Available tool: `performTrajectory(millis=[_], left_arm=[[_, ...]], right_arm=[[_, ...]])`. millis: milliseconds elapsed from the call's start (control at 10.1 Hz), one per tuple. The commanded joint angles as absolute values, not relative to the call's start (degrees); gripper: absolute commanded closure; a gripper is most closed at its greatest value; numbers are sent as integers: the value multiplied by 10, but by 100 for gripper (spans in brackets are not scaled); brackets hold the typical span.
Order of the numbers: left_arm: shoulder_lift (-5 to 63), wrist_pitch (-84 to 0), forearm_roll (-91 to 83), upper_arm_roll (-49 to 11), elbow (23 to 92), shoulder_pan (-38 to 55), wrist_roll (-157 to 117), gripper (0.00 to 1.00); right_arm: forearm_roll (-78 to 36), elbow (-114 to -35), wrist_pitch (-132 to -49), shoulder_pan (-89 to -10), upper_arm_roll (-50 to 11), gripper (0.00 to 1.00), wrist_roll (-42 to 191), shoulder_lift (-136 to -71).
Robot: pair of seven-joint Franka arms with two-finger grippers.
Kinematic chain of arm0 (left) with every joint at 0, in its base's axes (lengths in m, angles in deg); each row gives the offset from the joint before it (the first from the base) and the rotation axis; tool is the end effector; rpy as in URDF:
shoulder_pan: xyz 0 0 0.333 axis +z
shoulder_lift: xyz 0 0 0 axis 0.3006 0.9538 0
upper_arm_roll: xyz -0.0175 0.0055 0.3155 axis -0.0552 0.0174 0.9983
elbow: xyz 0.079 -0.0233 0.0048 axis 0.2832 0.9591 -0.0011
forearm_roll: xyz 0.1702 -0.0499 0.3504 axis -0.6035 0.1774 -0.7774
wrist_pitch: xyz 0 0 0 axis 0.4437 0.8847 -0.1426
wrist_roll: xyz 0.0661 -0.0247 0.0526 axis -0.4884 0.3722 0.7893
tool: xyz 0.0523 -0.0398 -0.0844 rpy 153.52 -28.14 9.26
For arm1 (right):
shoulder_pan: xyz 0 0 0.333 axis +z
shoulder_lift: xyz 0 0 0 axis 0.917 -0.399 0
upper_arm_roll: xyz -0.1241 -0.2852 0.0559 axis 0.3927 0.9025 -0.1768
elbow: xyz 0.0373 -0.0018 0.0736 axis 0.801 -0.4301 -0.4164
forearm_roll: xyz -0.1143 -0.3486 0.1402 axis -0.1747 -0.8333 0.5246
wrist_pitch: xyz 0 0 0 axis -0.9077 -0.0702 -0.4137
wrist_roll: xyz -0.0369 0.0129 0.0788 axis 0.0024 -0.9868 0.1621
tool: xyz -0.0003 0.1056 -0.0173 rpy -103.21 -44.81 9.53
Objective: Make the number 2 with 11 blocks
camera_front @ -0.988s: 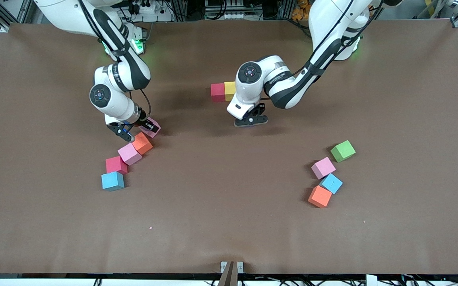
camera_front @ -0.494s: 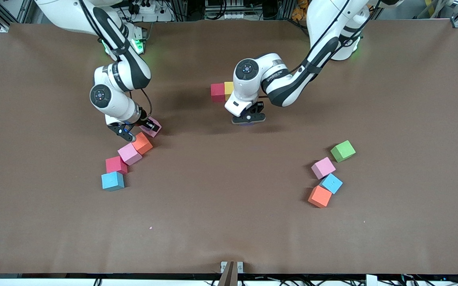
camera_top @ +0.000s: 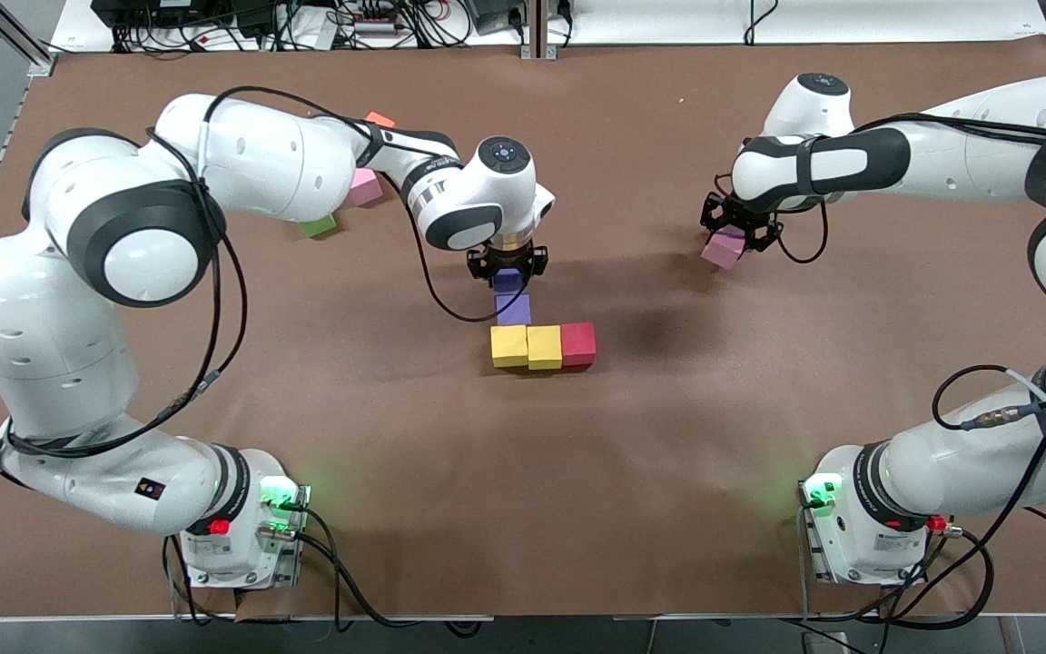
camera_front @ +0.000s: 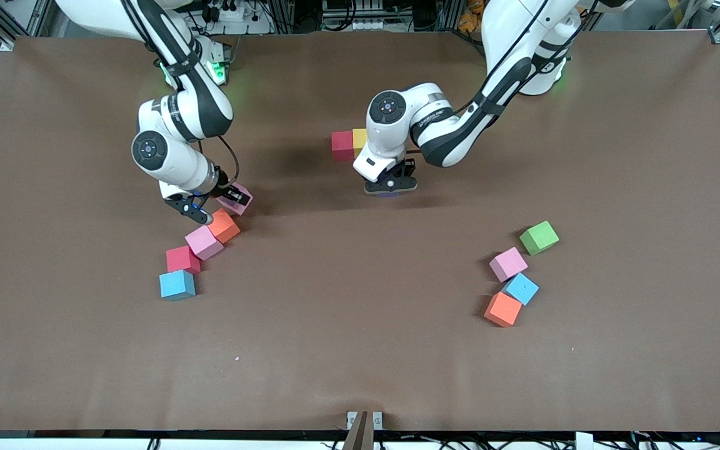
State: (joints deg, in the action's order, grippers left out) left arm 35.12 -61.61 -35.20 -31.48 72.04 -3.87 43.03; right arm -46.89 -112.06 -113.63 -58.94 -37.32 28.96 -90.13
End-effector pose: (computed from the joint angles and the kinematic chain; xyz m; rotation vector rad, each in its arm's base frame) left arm 0.3784 -0.4654 0.2080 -3.1022 -0.1096 0.0667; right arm 0.4619 0.1697 0.2390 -2.9544 0.7802 0.3023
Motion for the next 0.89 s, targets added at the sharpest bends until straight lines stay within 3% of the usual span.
performTrajectory(millis=[0, 395, 791], left_arm=[[344, -621, -391, -315, 729, -32, 445, 0], [335, -594, -391, -315, 690, -31, 441, 0], [293, -559, -384, -314, 639, -23, 442, 0]], right_arm=[[-464, -1115, -1125, -595, -379, 42, 313, -888], [-478, -1073, -1095, -585, -426, 45, 320, -881], [-663, -1066, -1096, -502, -449, 45, 394, -889]])
